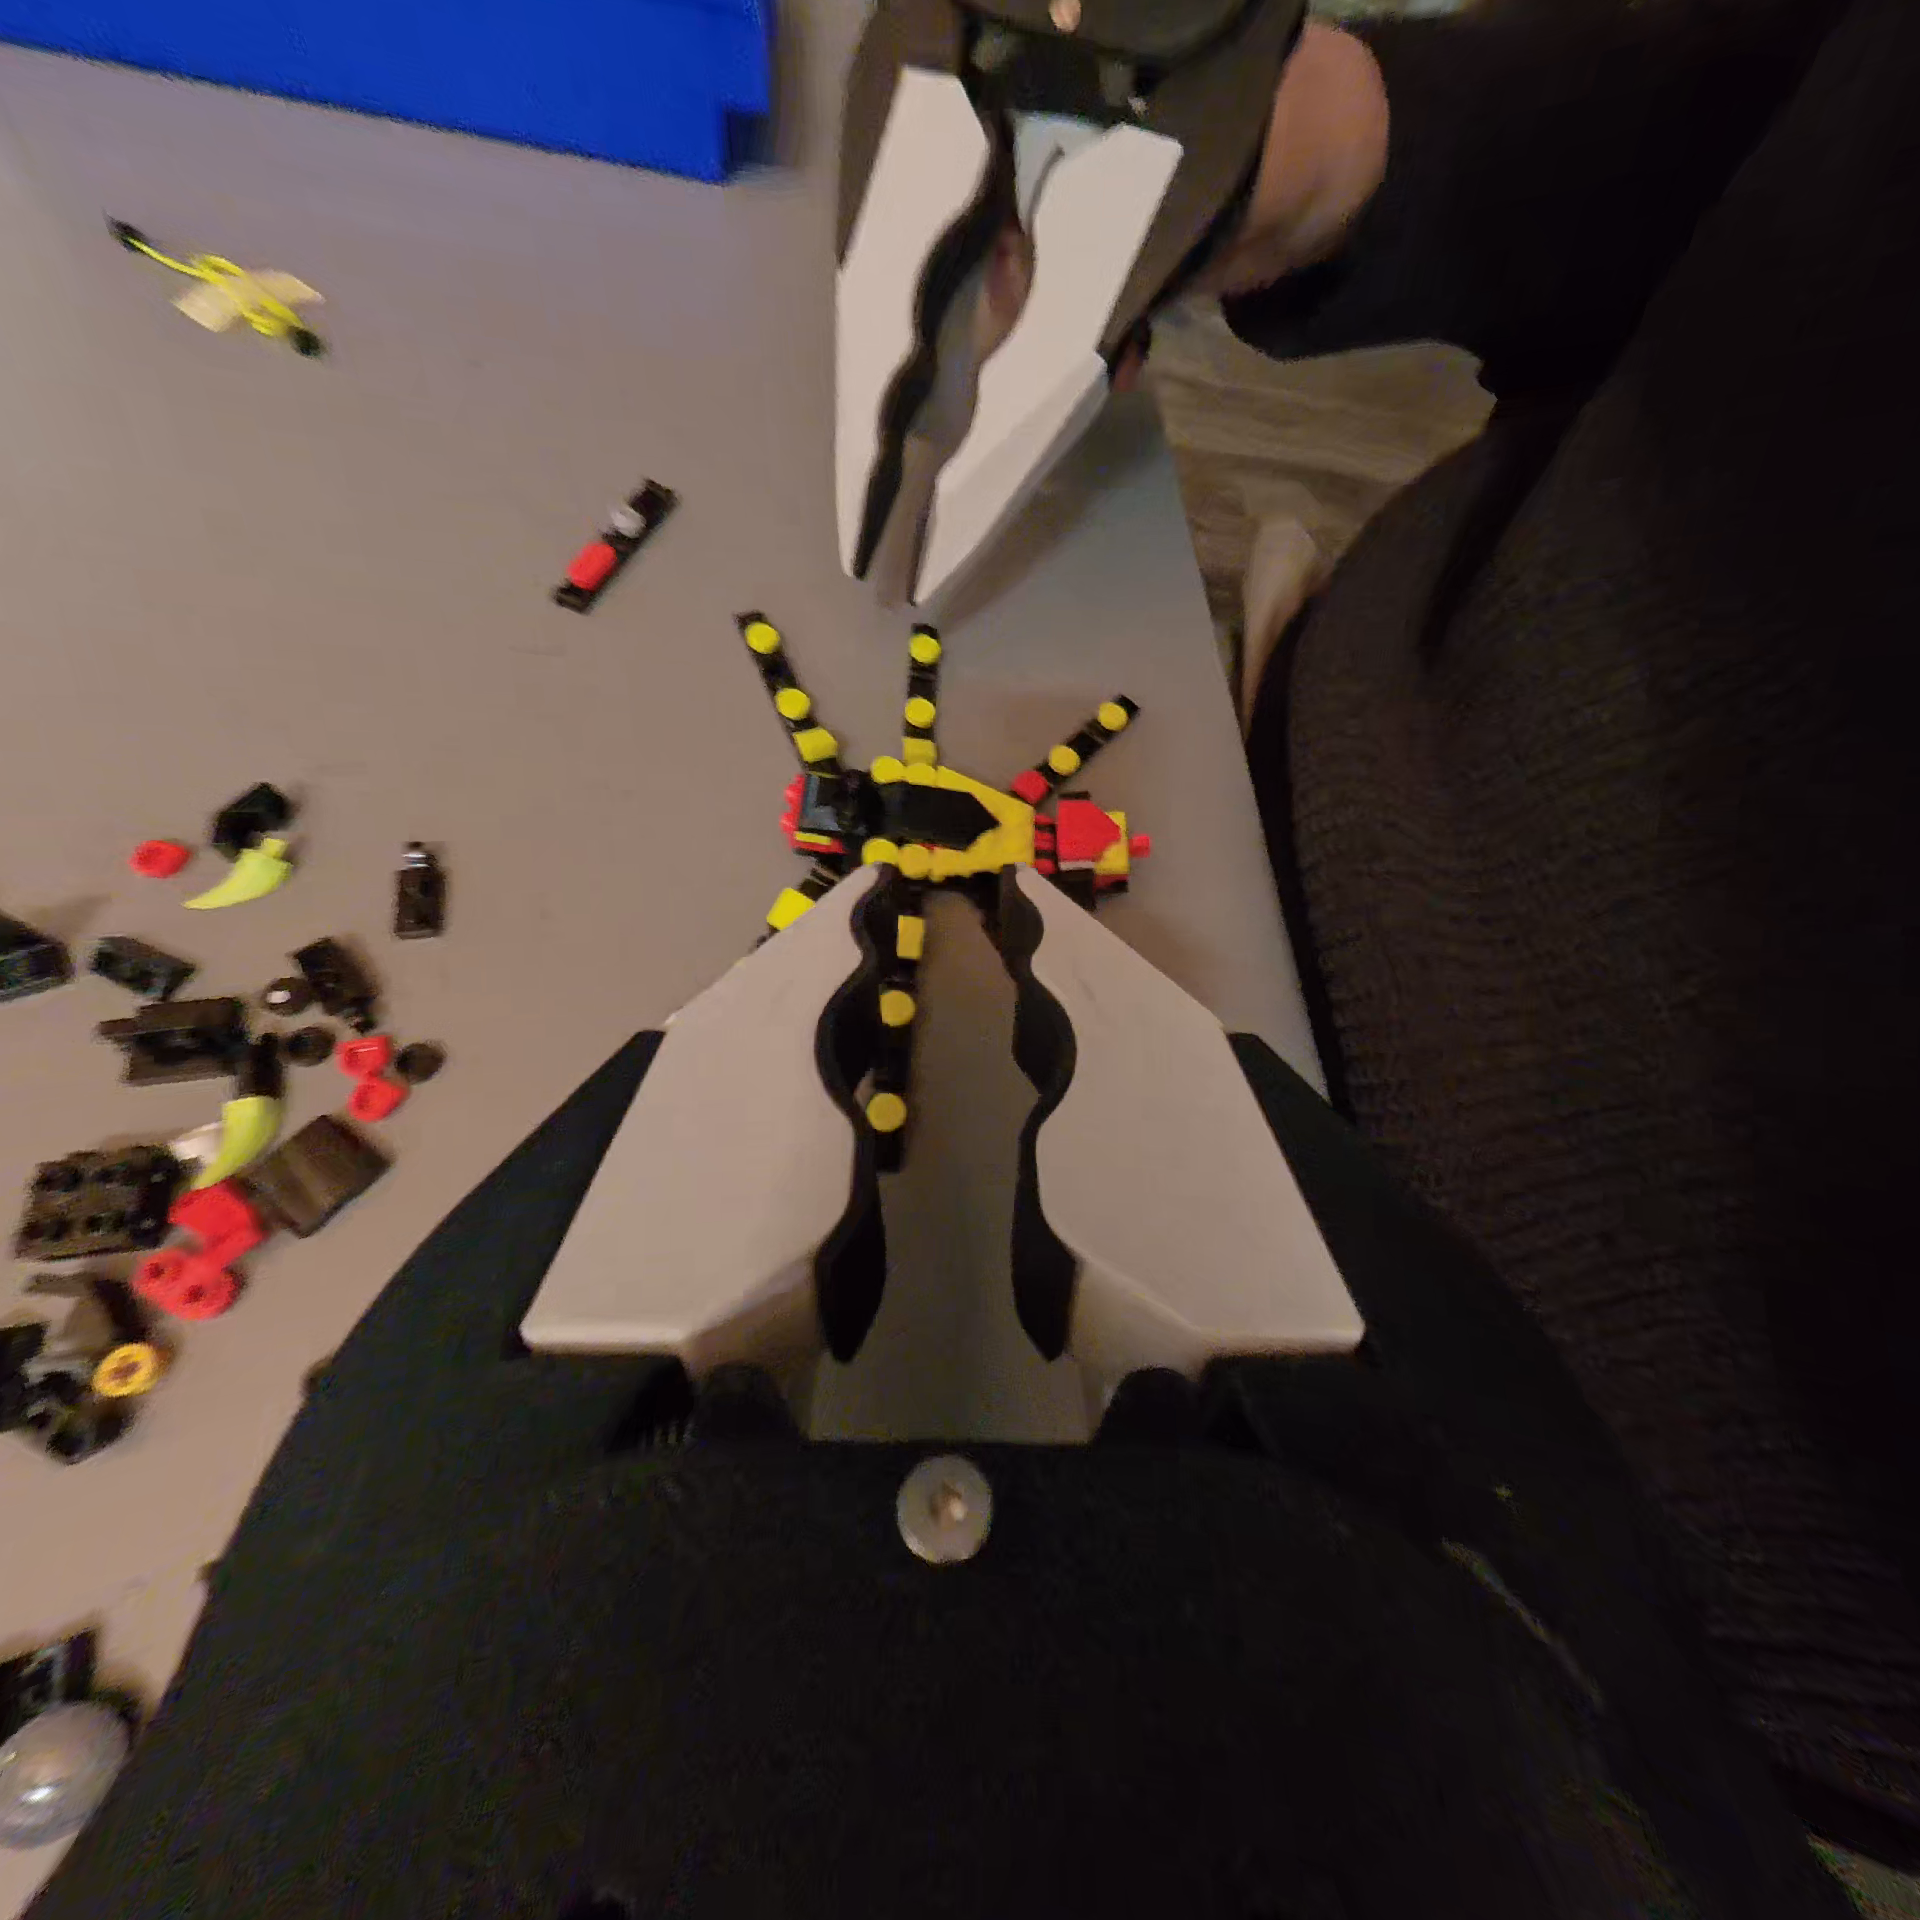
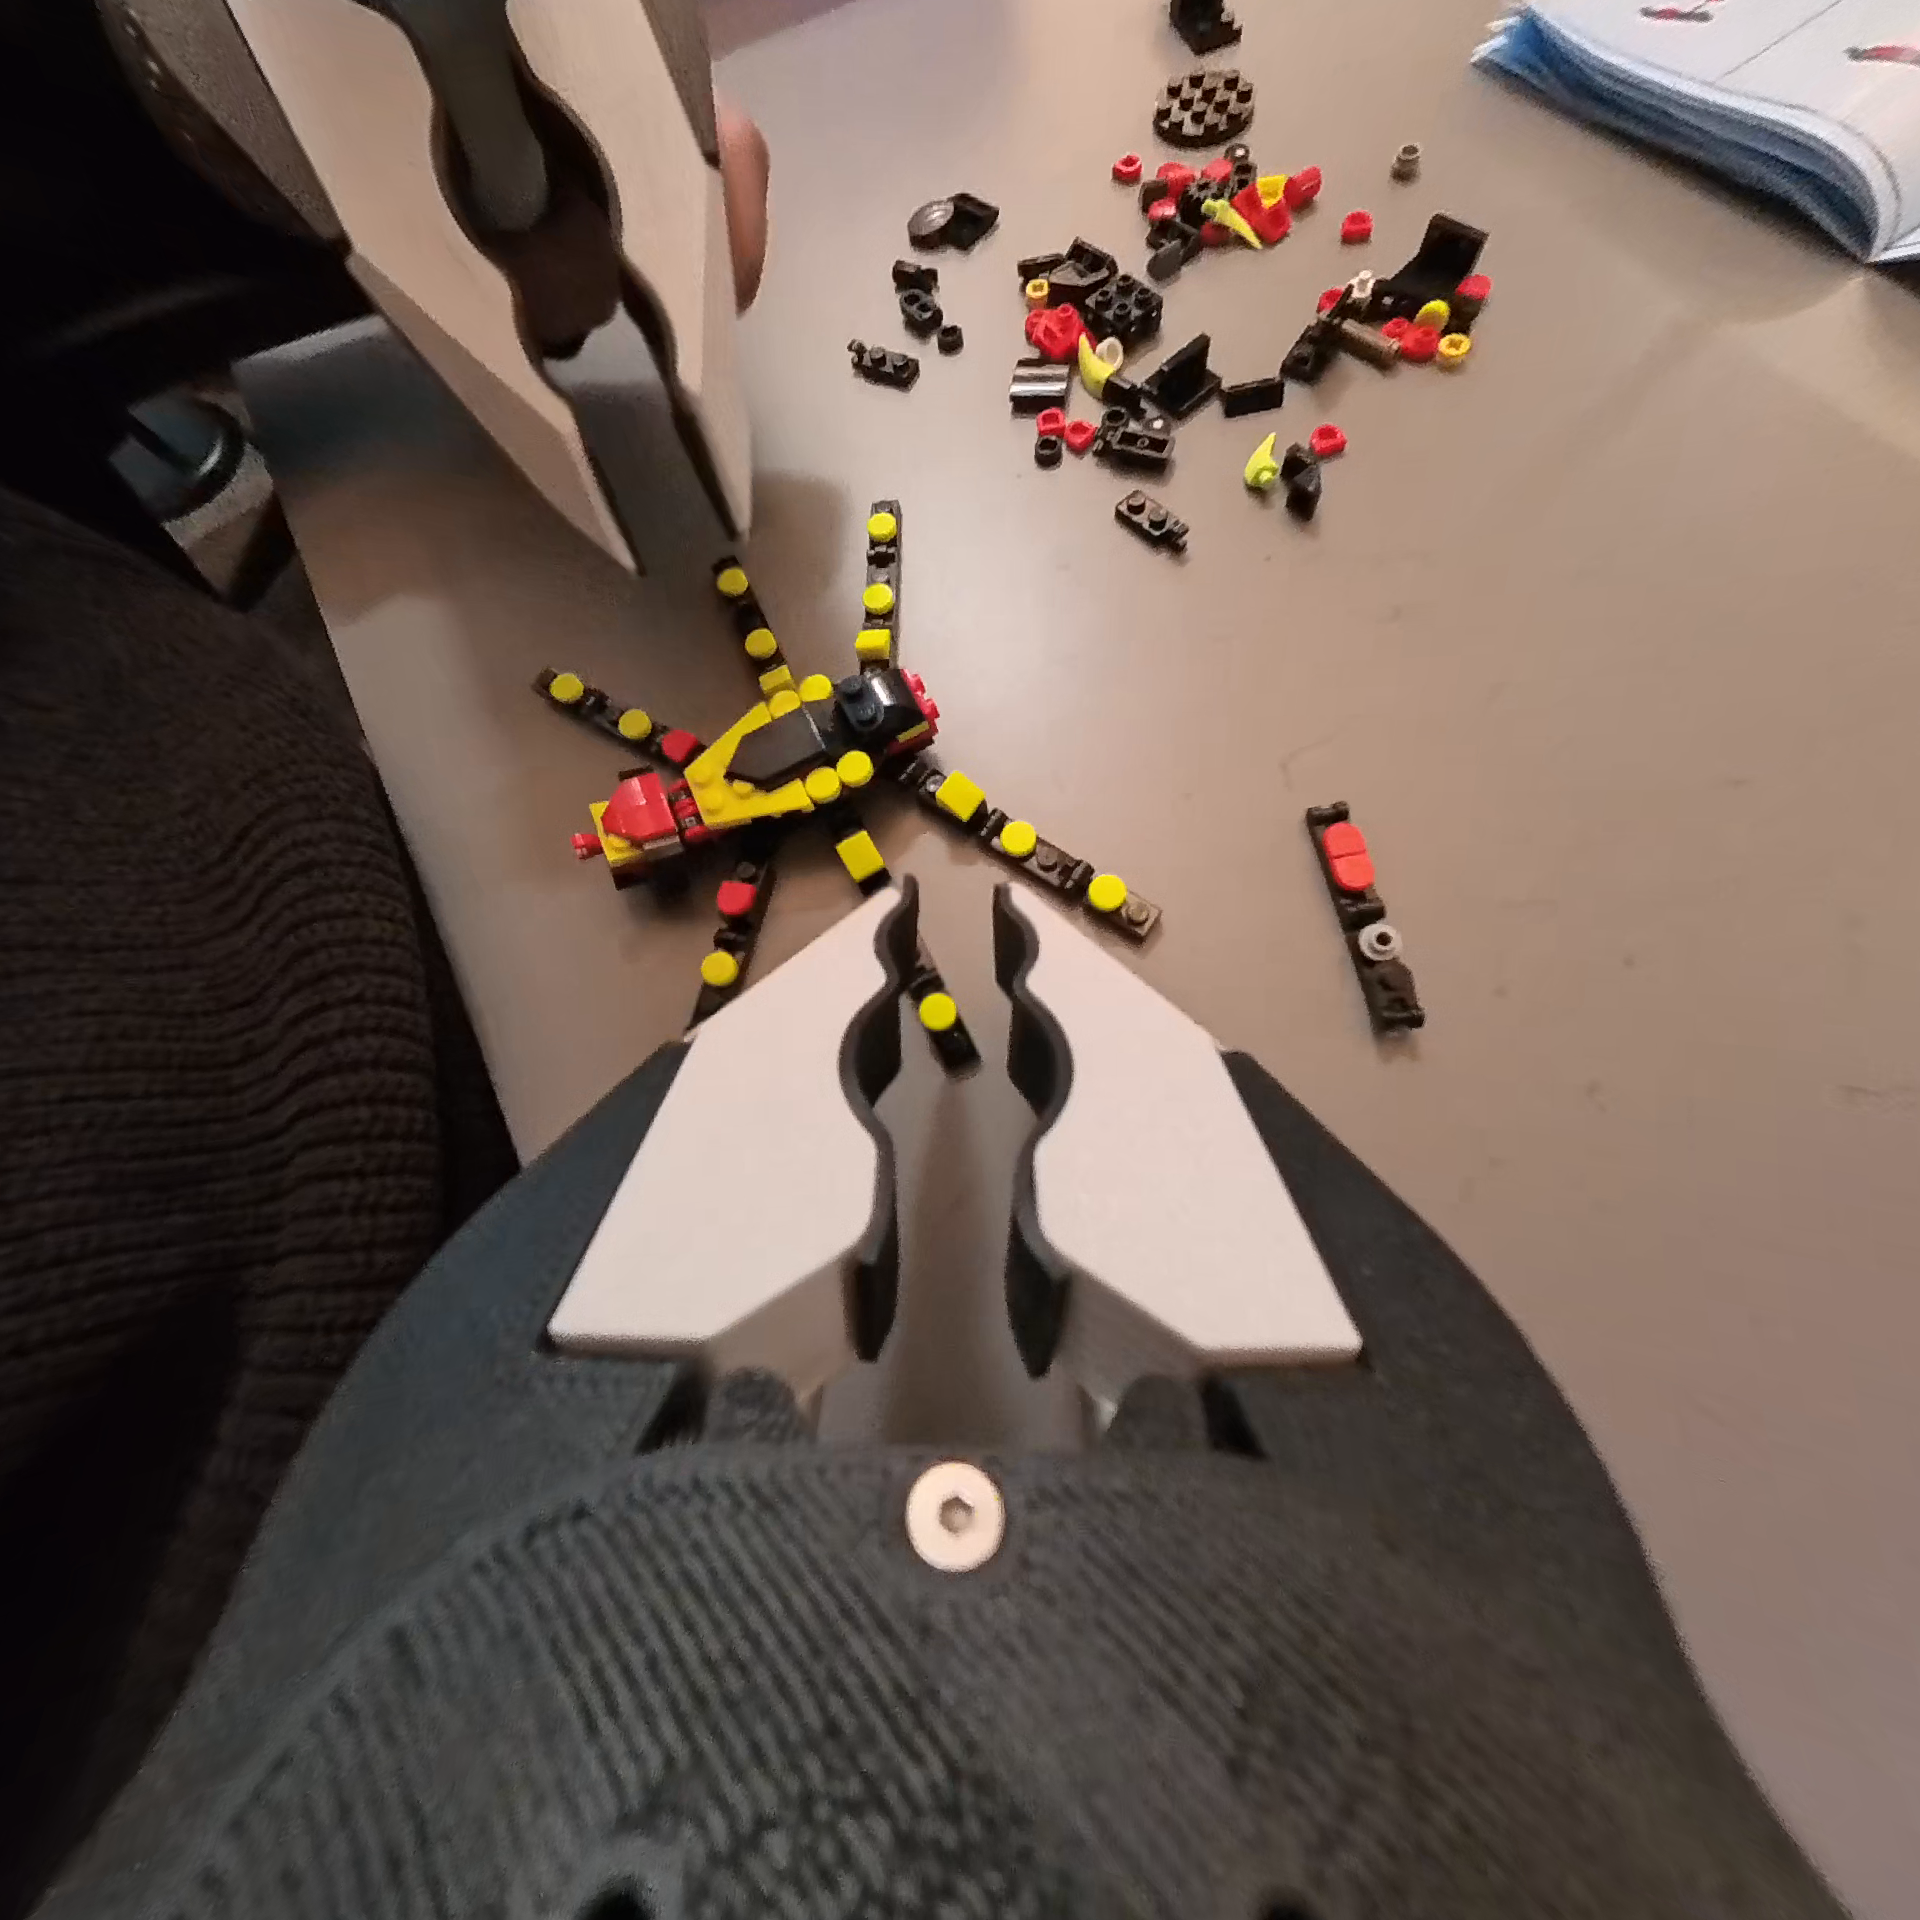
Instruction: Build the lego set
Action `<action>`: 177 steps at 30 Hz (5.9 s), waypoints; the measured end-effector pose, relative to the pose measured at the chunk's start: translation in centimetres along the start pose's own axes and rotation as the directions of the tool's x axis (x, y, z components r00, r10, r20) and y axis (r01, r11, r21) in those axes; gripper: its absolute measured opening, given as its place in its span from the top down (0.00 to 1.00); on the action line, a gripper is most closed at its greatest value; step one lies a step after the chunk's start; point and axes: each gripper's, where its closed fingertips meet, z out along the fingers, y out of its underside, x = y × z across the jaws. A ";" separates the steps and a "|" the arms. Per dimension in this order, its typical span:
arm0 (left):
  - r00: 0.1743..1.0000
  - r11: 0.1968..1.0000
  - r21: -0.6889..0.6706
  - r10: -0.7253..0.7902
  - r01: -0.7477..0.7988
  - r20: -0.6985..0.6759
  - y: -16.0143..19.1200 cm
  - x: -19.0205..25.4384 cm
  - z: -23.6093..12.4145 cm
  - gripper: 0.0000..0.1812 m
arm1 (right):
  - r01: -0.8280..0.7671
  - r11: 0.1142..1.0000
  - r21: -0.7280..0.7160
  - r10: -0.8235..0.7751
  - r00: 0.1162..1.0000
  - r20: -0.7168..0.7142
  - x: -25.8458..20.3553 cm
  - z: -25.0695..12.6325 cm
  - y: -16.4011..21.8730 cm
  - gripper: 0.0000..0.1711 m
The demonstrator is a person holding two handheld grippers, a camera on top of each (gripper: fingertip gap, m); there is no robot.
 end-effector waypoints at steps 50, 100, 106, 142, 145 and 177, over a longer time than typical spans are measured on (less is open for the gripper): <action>0.979 0.997 0.042 -0.068 0.061 0.192 0.4 -4.8 -0.5 0.84 | -0.047 0.998 -0.048 0.035 0.975 -0.219 9.0 -0.9 2.0 0.79; 0.871 0.749 0.446 -0.401 0.490 -0.284 -8.8 -0.5 -0.5 0.98 | 0.093 0.873 0.479 -0.159 0.982 0.099 -2.1 -4.5 -9.0 0.72; 0.942 0.823 0.465 -0.239 0.326 -0.236 -9.5 1.5 -0.4 0.98 | -0.033 0.879 0.475 -0.109 0.957 0.268 -3.9 -4.0 -9.0 0.81; 0.534 0.531 0.169 -0.672 0.830 -0.513 -6.3 -0.1 1.6 0.98 | 0.617 0.758 0.214 -0.590 0.787 -0.179 -3.0 -1.2 -5.6 0.88; 0.526 0.530 0.158 -0.671 0.833 -0.522 -6.3 0.1 1.7 0.98 | 0.618 0.758 0.208 -0.594 0.786 -0.172 -3.1 -1.1 -5.5 0.94; 0.541 0.550 0.148 -0.672 0.822 -0.506 -6.0 0.2 1.9 0.98 | 0.583 0.786 0.206 -0.569 0.812 -0.128 -3.1 -1.0 -5.3 0.97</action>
